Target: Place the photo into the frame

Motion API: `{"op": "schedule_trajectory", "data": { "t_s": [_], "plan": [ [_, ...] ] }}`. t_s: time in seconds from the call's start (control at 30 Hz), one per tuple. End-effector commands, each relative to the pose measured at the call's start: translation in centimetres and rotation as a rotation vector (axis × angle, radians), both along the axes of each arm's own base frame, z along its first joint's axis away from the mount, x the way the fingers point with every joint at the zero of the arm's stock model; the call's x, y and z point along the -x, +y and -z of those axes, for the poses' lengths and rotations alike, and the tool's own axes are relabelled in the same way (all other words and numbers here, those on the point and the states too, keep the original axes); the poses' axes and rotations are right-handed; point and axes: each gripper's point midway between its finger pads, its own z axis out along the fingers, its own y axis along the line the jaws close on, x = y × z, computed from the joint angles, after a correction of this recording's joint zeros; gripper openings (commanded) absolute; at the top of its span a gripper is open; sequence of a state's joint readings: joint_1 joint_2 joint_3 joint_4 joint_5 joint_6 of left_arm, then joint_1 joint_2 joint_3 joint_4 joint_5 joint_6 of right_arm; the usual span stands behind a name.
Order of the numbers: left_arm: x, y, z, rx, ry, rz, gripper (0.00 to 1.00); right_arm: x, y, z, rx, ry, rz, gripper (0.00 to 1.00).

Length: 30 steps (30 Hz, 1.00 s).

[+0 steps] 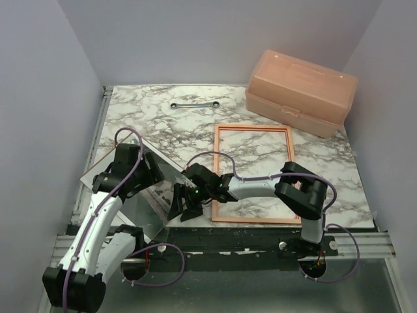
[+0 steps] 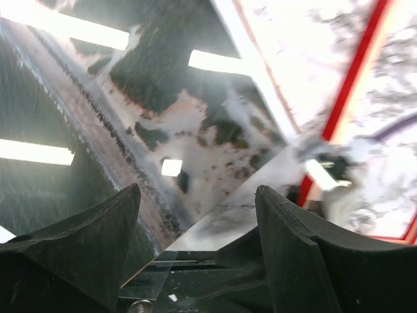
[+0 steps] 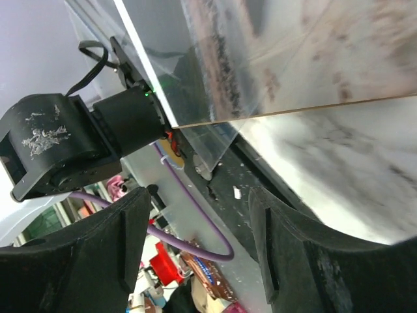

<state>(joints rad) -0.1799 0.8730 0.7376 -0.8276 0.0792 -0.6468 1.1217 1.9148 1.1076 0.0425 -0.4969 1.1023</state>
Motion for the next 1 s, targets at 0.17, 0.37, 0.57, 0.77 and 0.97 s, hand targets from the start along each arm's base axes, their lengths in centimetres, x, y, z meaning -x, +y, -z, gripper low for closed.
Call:
{"op": "schedule_trajectory", "data": {
  "t_s": [0.17, 0.37, 0.57, 0.77, 0.97],
  "plan": [
    [0.4, -3.4, -13.3, 0.210, -0.401, 0.149, 0.77, 3.5, 3.0, 1.5, -0.056, 0.099, 0.012, 0.61],
    [1.9, -6.3, -17.9, 0.366, -0.457, 0.287, 0.77, 3.7, 2.9, 3.0, -0.031, 0.112, 0.034, 0.59],
    [2.8, -8.0, -20.4, 0.499, -0.500, 0.341, 0.78, 3.6, 3.4, 4.0, -0.039, 0.120, 0.034, 0.56],
    [3.2, -8.4, -21.0, 0.537, -0.506, 0.358, 0.78, 3.3, 4.0, 5.1, -0.027, 0.132, 0.044, 0.53],
    [3.3, -8.4, -21.1, 0.546, -0.515, 0.359, 0.78, 2.9, 4.5, 5.5, -0.048, 0.138, 0.086, 0.43]
  ]
}}
